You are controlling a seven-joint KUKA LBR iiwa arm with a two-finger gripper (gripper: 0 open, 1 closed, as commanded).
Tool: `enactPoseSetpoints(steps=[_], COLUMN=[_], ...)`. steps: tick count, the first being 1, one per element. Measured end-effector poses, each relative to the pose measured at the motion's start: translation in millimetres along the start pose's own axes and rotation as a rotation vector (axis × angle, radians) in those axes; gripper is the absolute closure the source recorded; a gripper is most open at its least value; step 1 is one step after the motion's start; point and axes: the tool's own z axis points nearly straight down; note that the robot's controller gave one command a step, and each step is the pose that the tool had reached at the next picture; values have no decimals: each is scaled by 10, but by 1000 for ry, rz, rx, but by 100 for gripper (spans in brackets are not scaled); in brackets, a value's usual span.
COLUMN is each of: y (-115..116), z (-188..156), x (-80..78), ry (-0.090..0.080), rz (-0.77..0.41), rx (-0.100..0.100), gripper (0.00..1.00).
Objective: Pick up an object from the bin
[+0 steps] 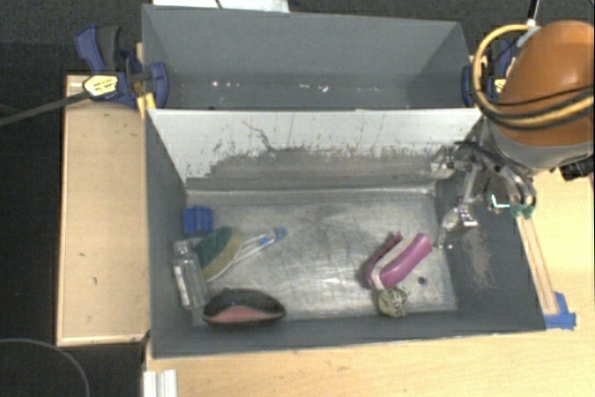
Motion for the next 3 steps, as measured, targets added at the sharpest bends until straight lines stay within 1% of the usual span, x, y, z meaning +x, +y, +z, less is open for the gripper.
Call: enactPoseSetpoints(steps=[1, 2, 3], y=[163, 145, 122], z=[1327, 1270, -29], x=[431, 390, 287], ry=[3, -11, -14], rz=[-125, -126, -129], rx=[-1, 4, 3], gripper=[0, 100, 100])
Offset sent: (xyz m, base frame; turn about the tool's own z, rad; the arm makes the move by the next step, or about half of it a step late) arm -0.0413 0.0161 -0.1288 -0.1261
